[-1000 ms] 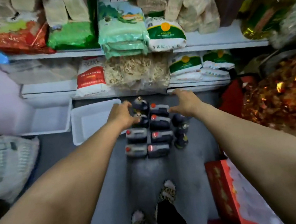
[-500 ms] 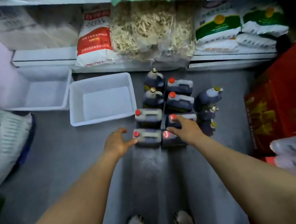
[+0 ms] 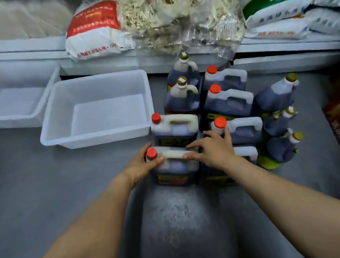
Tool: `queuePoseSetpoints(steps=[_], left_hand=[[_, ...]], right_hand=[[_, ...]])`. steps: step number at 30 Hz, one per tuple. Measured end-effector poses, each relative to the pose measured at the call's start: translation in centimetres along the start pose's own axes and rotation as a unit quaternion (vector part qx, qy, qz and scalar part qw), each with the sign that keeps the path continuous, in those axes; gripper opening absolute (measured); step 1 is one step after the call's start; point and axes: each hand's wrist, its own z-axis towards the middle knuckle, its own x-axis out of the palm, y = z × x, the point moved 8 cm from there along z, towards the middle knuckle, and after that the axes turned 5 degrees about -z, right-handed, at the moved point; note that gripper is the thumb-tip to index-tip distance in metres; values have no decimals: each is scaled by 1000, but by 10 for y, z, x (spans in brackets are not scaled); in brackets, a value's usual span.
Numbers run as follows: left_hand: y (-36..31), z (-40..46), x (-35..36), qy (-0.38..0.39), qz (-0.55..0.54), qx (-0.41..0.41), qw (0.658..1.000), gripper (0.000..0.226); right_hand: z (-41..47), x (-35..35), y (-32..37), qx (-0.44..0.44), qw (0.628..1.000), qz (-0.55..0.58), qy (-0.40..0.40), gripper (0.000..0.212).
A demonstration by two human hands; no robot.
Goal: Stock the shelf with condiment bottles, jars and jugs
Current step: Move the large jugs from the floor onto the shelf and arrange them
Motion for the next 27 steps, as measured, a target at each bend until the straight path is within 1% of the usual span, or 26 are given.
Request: queuePoseSetpoints(steps=[3,6,8,11,14,16,18,20,21,22,24,25,27], left_hand=[[-3,2,1,-7,-44,2,999,64],[-3,2,1,-6,-55,0,998,60],[-4,5,-1,-2,-63,4,998,59],[-1,9,-8,-21,-62,14,998,54],[3,8,-22,-41,-84,17,995,53],[6,5,-32,-51,-106,4,993,54],[9,5,-41,-66,-125,-6,990,53],[13,7,-48,-71,-131,-13,989,51],[15,8,-50,-70,-135,-13,988,50],[16,9,-51,-68,-144,-12,987,48],[19,9,-52,-58,-167,-11,984,48],[21,10,-52,-49,-174,-12,983,49],[26,12,-51,-20,-178,-18,984,50]], right_hand=[[-4,-7,10,-3,999,-32,-3,55],[-4,-8,28,-35,997,-72,10,49],[3,-12,32,-48,996,-78,-4,44],[11,-12,36,-61,995,-82,-23,51],[25,-17,55,-71,995,-52,-55,36],[35,-14,65,-68,996,6,-54,33],[41,-3,65,-44,991,118,-49,30],[39,15,57,-6,963,266,-50,23],[37,24,55,1,947,317,-56,22],[35,31,53,0,936,345,-67,25],[34,44,51,4,920,382,-83,41],[34,51,50,10,905,417,-78,48],[32,65,52,7,867,495,-61,54]])
